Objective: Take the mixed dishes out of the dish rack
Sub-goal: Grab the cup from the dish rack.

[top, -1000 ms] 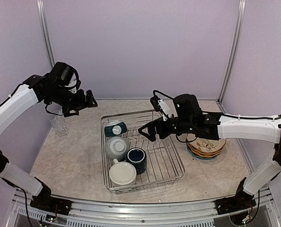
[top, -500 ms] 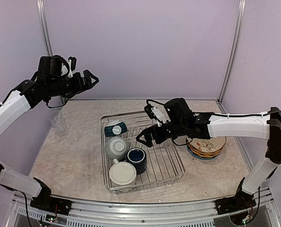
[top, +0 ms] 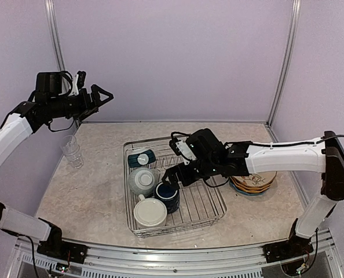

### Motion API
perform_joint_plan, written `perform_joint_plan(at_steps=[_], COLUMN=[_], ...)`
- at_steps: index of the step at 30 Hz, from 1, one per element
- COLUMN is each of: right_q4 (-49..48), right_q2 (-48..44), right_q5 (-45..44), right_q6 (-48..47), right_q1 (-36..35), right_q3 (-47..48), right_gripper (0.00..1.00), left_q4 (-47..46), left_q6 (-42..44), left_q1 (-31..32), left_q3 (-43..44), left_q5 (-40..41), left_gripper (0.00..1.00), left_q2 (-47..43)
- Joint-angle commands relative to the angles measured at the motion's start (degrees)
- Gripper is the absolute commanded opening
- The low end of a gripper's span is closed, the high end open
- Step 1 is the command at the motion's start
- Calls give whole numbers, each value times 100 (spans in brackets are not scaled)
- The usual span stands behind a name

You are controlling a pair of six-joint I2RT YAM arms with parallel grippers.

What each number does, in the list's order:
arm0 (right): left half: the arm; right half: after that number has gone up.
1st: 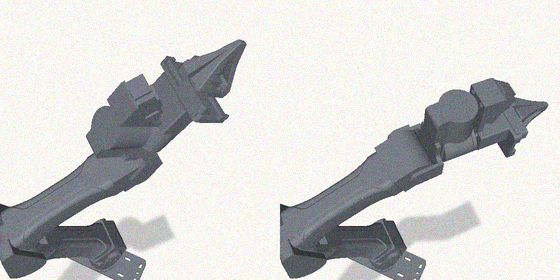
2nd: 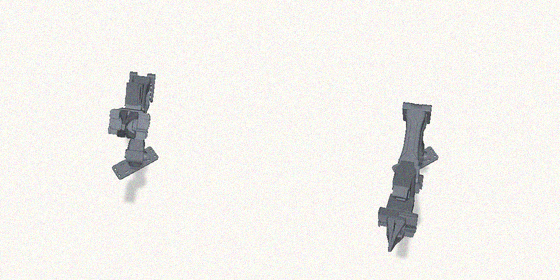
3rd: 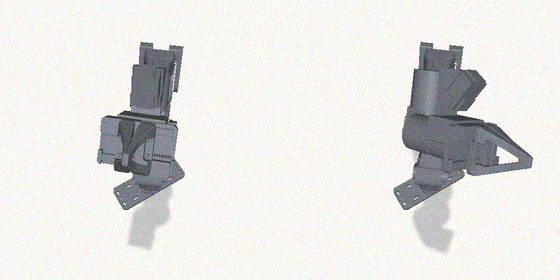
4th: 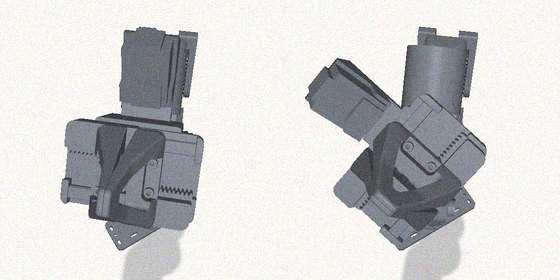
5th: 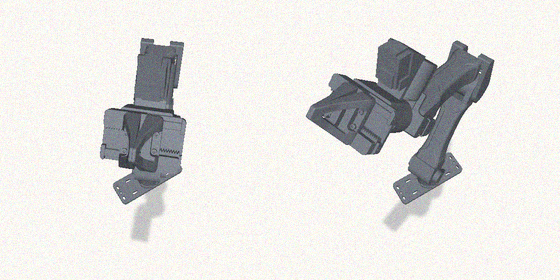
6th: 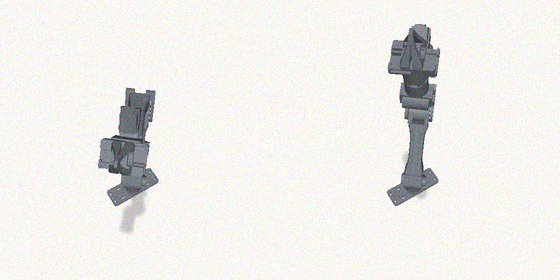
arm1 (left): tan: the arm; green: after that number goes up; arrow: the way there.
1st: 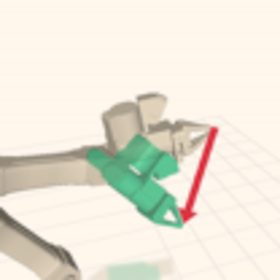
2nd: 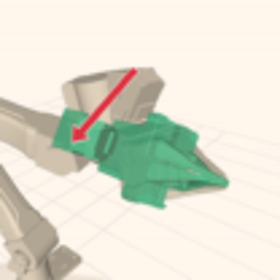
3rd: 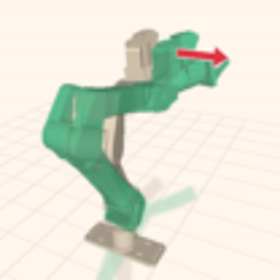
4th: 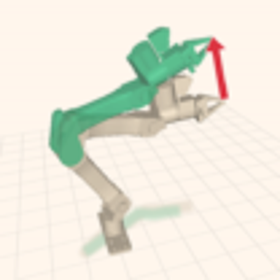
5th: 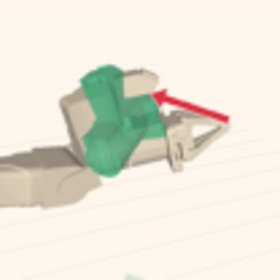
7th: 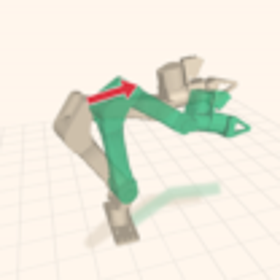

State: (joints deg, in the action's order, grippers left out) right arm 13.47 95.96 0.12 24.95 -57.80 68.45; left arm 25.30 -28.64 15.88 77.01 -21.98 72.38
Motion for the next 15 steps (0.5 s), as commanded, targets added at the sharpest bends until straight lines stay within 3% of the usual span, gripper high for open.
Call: perform_joint_plan(at_steps=[1,8,15], right_q4=[620,1120,2512], right_q2=[352,925,1704], right_q5=[-472,-799,-1758], right_q6=[71,201,611], right_q1=[-328,-752,-978], right_q3=[365,1024,1980], right_gripper=[100,100,100], left_q4=[62,171,313], left_q6=[-187,-191,-133], left_q1=[-181,-148,-107], left_q3=[157,231,318], left_q5=[-734,-816,-755], left_gripper=[99,99,99], left_q2=[242,368,438])
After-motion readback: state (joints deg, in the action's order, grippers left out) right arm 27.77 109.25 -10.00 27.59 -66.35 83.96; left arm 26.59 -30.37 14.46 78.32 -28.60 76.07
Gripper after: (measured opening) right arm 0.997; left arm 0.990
